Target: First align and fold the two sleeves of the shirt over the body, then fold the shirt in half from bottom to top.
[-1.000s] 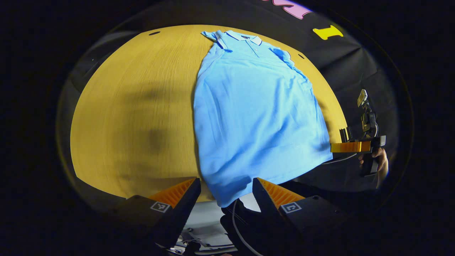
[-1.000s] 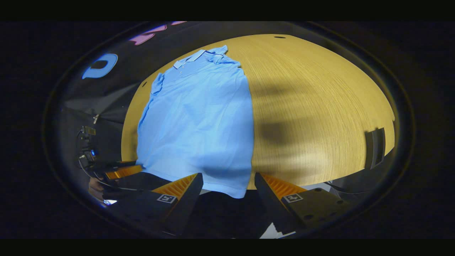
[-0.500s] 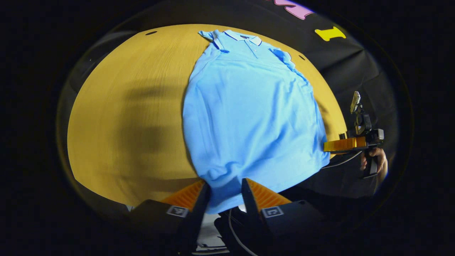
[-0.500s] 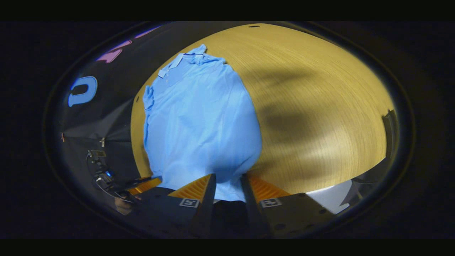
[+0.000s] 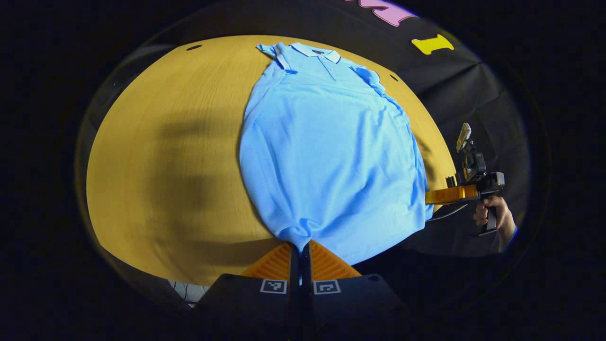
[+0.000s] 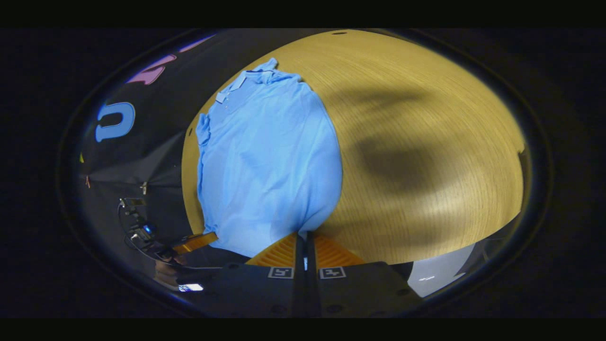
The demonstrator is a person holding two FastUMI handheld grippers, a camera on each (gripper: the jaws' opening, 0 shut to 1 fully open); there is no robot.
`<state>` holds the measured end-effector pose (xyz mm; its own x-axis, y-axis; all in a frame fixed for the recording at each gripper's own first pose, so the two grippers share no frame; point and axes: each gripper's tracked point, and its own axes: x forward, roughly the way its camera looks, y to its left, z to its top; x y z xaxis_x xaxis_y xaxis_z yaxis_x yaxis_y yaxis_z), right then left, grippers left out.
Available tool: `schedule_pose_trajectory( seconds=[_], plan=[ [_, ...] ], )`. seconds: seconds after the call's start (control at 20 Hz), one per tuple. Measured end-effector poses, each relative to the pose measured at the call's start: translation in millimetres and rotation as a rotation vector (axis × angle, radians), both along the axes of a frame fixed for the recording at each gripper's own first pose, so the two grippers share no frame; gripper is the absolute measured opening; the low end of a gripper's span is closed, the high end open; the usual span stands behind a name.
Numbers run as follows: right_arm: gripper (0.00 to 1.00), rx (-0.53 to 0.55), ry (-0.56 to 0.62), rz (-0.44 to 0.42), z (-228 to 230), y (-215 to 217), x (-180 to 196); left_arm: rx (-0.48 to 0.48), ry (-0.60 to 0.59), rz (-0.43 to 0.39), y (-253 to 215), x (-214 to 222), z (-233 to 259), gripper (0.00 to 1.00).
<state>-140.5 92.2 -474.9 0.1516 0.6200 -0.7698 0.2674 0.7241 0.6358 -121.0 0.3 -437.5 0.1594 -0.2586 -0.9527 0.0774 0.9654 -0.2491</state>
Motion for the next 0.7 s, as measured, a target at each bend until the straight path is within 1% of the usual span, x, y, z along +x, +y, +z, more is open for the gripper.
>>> schedule_pose_trajectory(
  seconds=[0.05, 0.25, 0.35, 0.4, 0.45, 0.5, 0.55, 0.65, 0.7],
  plan=[
    [0.10, 0.029, -0.017, -0.003, 5.7, 4.4, 4.9, -0.015, -0.014, 0.005, -1.6, 4.5, 5.0, 0.06],
    [0.10, 0.144, -0.089, -0.022, 31.3, 18.5, 27.4, -0.042, -0.087, 0.024, -7.2, 27.8, 22.8, 0.06],
    [0.10, 0.214, -0.135, -0.037, 50.1, 26.1, 41.2, -0.050, -0.137, 0.017, -10.8, 42.7, 34.8, 0.06],
    [0.00, 0.240, -0.159, -0.037, 57.0, 29.1, 46.2, -0.054, -0.164, 0.015, -13.0, 49.1, 41.2, 0.06],
    [0.10, 0.262, -0.185, -0.039, 64.2, 30.7, 52.4, -0.065, -0.187, 0.014, -16.4, 56.0, 47.9, 0.06],
    [0.05, 0.280, -0.210, -0.042, 71.1, 31.9, 57.1, -0.073, -0.208, 0.015, -19.2, 61.8, 53.9, 0.06],
    [0.04, 0.303, -0.233, -0.042, 79.3, 33.3, 61.1, -0.079, -0.227, 0.016, -22.1, 67.3, 59.3, 0.06],
    [0.00, 0.348, -0.282, -0.055, 94.5, 37.1, 72.7, -0.086, -0.262, 0.007, -27.6, 78.0, 69.2, 0.06],
    [0.04, 0.366, -0.307, -0.061, 102.2, 37.9, 79.3, -0.087, -0.277, 0.005, -29.0, 83.7, 74.9, 0.06]
  ],
)
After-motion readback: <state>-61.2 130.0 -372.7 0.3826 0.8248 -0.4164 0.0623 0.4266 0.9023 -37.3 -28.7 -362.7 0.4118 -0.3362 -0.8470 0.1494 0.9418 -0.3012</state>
